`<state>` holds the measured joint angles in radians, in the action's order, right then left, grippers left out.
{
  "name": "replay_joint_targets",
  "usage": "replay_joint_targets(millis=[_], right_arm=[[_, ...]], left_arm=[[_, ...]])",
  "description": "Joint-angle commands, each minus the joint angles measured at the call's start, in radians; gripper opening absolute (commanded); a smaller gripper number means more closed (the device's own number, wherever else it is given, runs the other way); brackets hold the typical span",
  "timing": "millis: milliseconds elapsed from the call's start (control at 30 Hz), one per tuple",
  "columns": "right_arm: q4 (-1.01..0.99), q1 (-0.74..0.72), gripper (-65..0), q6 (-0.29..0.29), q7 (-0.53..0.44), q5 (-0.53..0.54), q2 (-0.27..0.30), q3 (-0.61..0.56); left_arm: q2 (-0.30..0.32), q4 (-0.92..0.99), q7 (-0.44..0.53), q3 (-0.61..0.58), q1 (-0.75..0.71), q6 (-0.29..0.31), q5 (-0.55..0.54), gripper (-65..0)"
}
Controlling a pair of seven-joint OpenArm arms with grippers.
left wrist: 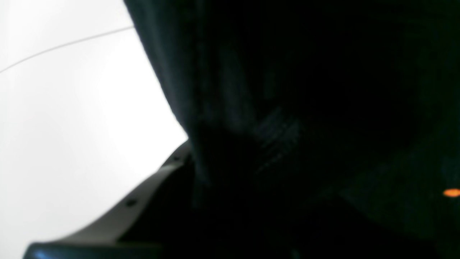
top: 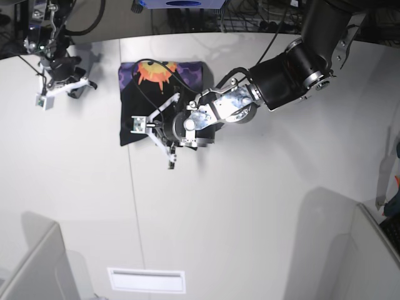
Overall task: Fold the T-shirt properly
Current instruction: 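Flip the bundle over with the left gripper, sun print up, then smooth the bundle's edge with the left gripper and withdraw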
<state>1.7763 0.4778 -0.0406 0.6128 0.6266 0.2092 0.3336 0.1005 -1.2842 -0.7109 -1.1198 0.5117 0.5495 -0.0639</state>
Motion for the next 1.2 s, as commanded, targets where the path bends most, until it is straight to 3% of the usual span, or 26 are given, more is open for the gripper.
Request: replay_joint_targets(millis=[0, 433, 633, 833, 1000, 1167], right_arm=[[0.017, -0.003, -65.0, 0.005, -0.023, 0.006, 0.011, 0.005], [0.018, -0.004, -65.0, 0.005, -0.021, 0.006, 0.014, 0.002], [0.018, -0.004, -65.0, 0.005, -0.018, 0.006, 0.014, 0.002], [0.018, -0.004, -65.0, 0.005, -0.018, 0.006, 0.014, 0.002], [0.020, -0.004, -65.0, 0.005, -0.018, 0.006, 0.014, 0.002], [0.023, -0.014, -65.0, 0.006, -0.018, 0.006, 0.014, 0.000]], left_arm=[[0.002, 0.005, -0.034, -0.003, 0.001, 0.017, 0.002, -65.0], [0.009, 0.004, -0.036, -0.001, 0.005, 0.017, 0.009, -63.8], [0.009, 0.001, -0.036, 0.002, 0.035, 0.017, 0.009, -38.7], [0.002, -0.002, -0.098, 0.178, 0.049, 0.017, 0.005, -20.6], [0.006, -0.059, -0.102, 0.301, 0.055, 0.017, 0.008, -13.0], [-0.002, -0.097, -0.102, 0.360, 0.055, 0.017, 0.000, -12.2]])
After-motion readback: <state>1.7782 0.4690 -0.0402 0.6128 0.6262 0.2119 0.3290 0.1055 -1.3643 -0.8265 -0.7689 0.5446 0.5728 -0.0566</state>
